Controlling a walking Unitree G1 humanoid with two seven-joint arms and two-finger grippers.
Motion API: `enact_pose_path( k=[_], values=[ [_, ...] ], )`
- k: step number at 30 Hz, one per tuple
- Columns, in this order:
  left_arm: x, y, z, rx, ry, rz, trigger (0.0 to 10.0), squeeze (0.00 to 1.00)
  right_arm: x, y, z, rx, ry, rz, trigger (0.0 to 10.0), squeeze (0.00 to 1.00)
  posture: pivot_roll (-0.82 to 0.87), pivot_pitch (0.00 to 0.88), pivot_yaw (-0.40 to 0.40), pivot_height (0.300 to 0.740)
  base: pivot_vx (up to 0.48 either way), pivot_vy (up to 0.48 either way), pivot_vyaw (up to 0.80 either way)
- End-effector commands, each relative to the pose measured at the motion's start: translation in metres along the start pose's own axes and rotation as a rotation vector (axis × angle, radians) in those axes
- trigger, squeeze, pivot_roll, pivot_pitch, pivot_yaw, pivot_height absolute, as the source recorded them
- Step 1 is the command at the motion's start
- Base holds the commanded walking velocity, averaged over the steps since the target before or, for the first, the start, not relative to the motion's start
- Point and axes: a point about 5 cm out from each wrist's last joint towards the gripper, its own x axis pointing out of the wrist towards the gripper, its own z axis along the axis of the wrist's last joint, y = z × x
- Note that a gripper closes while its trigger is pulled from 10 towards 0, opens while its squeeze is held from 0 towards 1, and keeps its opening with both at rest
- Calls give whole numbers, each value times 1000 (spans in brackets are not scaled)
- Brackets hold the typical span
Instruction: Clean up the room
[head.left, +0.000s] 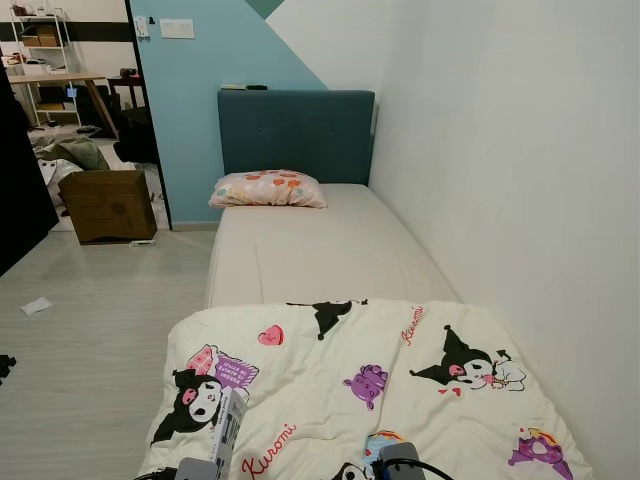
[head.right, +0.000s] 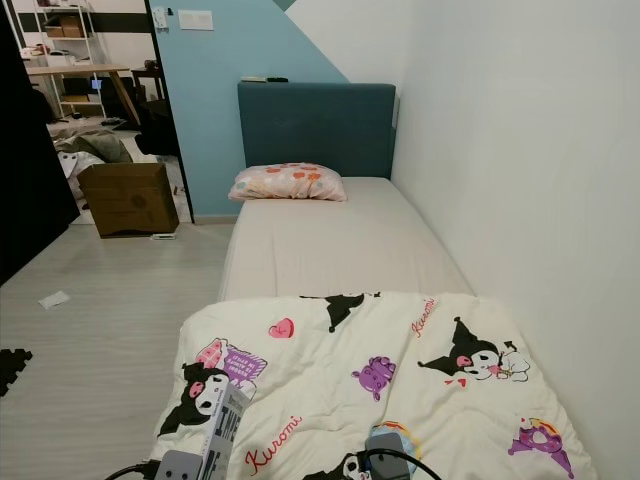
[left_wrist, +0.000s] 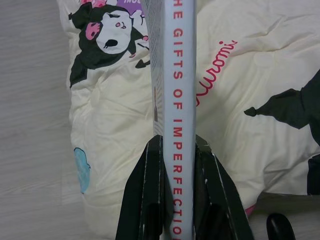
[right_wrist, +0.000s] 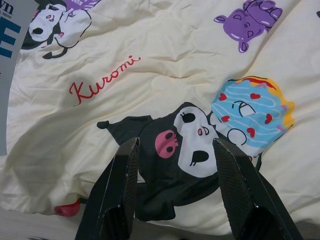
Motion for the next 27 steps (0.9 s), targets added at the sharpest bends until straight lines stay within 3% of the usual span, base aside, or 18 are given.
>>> enact_pose_path(
  k=[1,8,27],
  values=[
    [0,1,0,4,-1,-4,10000,0,-2,-1,-5,14,17,-7,10000,0,8,112,-12,740,0,0,0],
    [0,0,2,-1,-7,-9,10000,0,-2,-1,-4,16,16,-8,10000,0,8,112,-11,740,0,36,0],
    [0,0,2,-1,-10,-19,10000,0,-2,0,-6,16,18,-6,10000,0,12,106,-9,740,0,367,0]
  ],
)
